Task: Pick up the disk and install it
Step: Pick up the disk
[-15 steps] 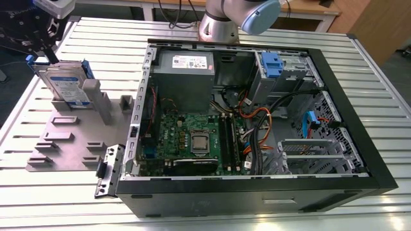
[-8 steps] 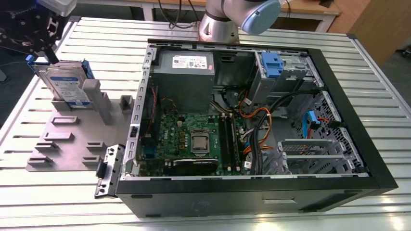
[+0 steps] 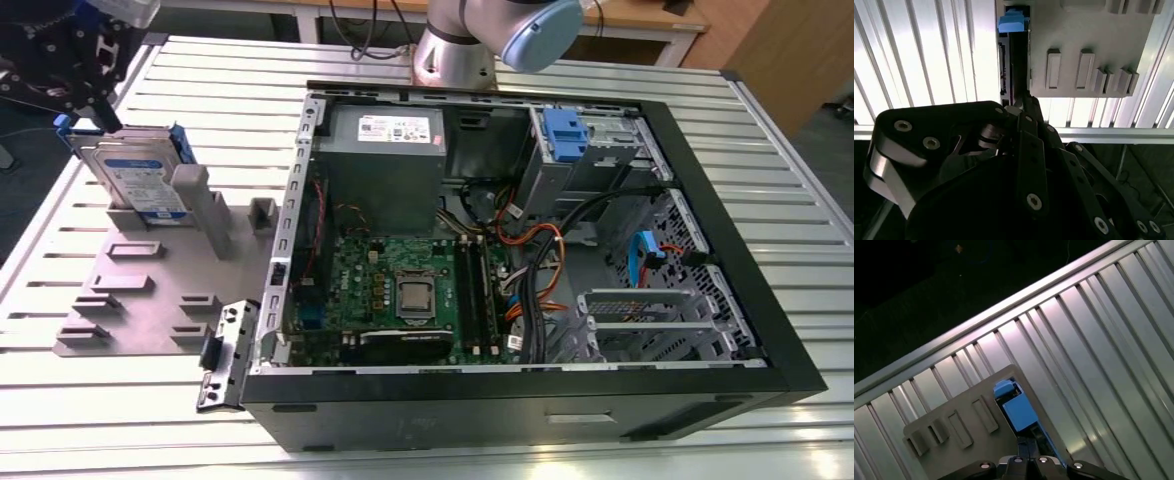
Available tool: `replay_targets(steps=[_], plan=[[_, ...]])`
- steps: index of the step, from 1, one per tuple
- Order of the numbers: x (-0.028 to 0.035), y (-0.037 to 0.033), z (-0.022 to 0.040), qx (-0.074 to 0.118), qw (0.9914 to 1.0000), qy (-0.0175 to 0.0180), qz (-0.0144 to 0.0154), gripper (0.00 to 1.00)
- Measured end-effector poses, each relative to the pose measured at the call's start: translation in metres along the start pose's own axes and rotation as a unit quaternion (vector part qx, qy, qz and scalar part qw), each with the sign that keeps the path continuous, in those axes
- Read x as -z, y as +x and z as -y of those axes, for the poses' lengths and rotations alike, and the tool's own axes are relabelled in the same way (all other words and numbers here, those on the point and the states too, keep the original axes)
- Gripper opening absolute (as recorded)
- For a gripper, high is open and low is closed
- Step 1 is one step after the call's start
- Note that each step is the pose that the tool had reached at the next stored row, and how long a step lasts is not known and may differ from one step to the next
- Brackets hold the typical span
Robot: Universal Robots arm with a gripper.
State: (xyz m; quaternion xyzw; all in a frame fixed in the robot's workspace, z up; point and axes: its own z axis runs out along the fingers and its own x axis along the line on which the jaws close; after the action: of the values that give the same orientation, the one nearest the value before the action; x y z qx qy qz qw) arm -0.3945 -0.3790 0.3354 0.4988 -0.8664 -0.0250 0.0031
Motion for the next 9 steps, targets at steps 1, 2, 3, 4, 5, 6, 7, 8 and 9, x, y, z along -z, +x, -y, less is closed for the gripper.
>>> replay_targets(steps=[1, 2, 3, 4, 5, 6, 7, 8, 9], plan=[[0.0, 0.0, 0.0, 0.007, 0.99998, -0.0002, 0.0, 0.11], [-0.0001, 0.0, 0.0, 0.014, 0.9999, -0.0005, -0.0001, 0.11], [-0.0001, 0.0, 0.0, 0.021, 0.99978, -0.0008, -0.0002, 0.11], [-0.0001, 0.0, 0.0, 0.028, 0.99961, -0.0011, -0.0003, 0.11], [-0.0001, 0.0, 0.0, 0.035, 0.9994, -0.0014, -0.0004, 0.11], [-0.0001, 0.0, 0.0, 0.041, 0.99915, -0.0016, -0.0004, 0.11], [-0.0001, 0.0, 0.0, 0.048, 0.99885, -0.0019, -0.0005, 0.11], [-0.0002, 0.0, 0.0, 0.055, 0.9985, -0.0022, -0.0005, 0.11], [-0.0002, 0.0, 0.0, 0.062, 0.99807, -0.0025, -0.0005, 0.11]])
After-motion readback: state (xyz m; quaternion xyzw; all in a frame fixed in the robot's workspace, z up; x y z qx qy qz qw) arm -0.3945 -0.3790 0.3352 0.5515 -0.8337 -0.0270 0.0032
